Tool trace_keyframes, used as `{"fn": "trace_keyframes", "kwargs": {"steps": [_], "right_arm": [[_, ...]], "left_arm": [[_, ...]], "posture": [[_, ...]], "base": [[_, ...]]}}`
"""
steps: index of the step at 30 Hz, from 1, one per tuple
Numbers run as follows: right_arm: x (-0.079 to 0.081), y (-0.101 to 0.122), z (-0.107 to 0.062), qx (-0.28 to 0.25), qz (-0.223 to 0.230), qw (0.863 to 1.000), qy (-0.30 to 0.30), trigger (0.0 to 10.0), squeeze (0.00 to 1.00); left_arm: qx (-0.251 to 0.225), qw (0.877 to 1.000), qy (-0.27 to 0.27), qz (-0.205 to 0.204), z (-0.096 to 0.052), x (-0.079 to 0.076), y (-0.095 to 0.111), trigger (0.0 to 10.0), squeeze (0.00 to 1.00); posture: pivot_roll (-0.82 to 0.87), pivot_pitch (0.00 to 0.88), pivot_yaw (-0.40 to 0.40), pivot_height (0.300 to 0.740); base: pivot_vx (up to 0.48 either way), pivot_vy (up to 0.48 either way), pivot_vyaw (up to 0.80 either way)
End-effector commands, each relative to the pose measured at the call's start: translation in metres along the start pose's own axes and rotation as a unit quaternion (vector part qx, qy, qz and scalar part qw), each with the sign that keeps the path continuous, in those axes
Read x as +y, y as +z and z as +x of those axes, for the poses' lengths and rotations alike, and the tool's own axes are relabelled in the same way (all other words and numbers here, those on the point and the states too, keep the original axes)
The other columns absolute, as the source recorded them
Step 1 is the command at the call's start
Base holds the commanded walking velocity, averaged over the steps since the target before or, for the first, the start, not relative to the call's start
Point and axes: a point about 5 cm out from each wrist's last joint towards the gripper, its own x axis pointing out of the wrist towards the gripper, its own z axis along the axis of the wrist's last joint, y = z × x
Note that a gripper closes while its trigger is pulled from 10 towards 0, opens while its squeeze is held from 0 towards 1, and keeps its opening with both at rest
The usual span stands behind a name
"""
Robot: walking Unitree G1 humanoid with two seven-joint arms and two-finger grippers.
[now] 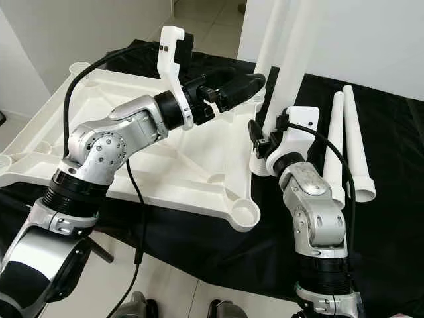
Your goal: Building children table
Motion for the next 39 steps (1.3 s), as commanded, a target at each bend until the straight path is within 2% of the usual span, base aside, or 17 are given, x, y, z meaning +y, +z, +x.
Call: {"fn": "trace_keyframes", "kwargs": {"steps": [1, 15, 39], "right_arm": [[-0.001, 0.002, 0.000, -0.012, 0.003, 1.000, -0.005, 10.0, 0.00], [-0.005, 0.004, -0.001, -0.024, 0.002, 0.999, -0.022, 10.0, 0.00], [-0.001, 0.006, 0.000, -0.037, 0.001, 0.999, -0.022, 10.0, 0.00]], "left_arm": [[0.009, 0.997, -0.078, 0.014, 0.000, -0.012, -0.002, 10.0, 0.00], [0.020, 0.997, -0.050, 0.049, -0.006, -0.004, -0.006, 10.0, 0.00], [0.017, 0.997, -0.044, 0.059, -0.012, 0.002, -0.007, 10.0, 0.00]], "posture": [[0.07, 0.127, -0.017, 0.740], [0.06, 0.125, -0.005, 0.740], [0.07, 0.130, -0.005, 0.740]], "base": [[0.000, 0.000, 0.00], [0.000, 0.000, 0.00], [0.000, 0.000, 0.00]]}}
